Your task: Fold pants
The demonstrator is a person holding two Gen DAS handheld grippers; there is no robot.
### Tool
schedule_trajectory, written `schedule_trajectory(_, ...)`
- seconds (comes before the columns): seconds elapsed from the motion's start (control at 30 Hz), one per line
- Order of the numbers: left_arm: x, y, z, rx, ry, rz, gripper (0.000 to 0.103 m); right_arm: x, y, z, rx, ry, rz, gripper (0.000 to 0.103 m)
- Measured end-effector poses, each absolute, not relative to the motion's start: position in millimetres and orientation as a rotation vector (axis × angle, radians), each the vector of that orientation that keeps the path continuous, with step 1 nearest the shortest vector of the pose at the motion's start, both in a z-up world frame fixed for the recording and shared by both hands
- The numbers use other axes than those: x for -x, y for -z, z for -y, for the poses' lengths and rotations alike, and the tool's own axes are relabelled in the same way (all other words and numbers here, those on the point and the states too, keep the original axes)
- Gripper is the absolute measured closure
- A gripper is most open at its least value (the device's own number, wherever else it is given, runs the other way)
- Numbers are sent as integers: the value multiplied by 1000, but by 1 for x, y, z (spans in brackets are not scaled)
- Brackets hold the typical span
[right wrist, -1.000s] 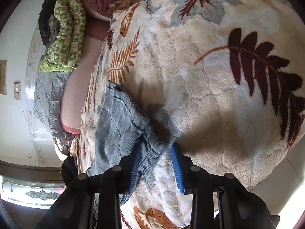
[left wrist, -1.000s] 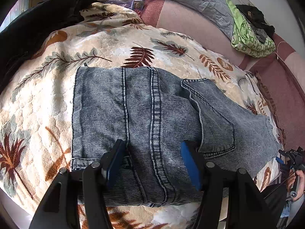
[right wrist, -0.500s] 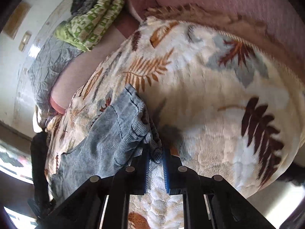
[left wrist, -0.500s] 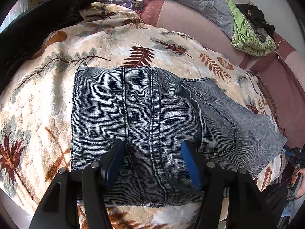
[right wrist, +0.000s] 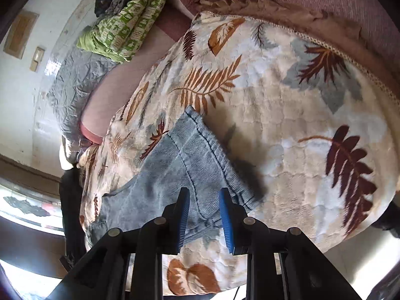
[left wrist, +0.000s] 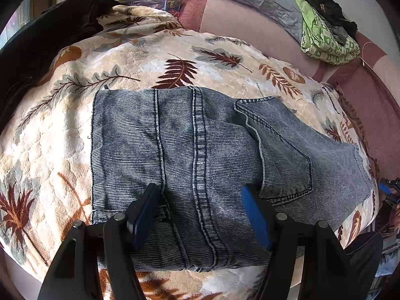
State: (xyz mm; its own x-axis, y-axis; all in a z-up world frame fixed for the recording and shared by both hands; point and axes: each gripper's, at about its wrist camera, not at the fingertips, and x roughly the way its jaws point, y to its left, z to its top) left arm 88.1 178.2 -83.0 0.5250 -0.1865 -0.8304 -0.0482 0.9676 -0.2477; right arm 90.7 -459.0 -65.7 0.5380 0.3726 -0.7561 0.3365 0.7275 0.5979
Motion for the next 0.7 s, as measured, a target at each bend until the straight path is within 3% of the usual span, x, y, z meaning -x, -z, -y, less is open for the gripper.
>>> schedule_trajectory(0.3, -86, 83, -186, 306, 106, -1006, 34, -99, 117, 453, -1018, 71, -1102, 76)
schedule_trajectory(0.37, -85, 83, -188, 311, 108, -1004, 34, -90, 110, 453, -1020, 74, -1086, 61)
schedule_trajectory(0.4, -85, 84, -188, 315, 109, -1002, 34, -84, 109, 454, -1022, 82, -1081, 35)
schedule_trajectory(0.43, -85, 84, -188, 321, 108, -999, 33, -80, 108, 453, -1009, 108, -1084, 17)
schedule_trajectory(0.57, -86, 84, -187, 324, 102, -994, 30, -81, 111, 458, -1013, 124, -1058, 18)
schedule_trajectory(0.7, -86, 84, -185, 307, 100, -995, 30, -89, 109, 455, -956, 131, -1077, 53)
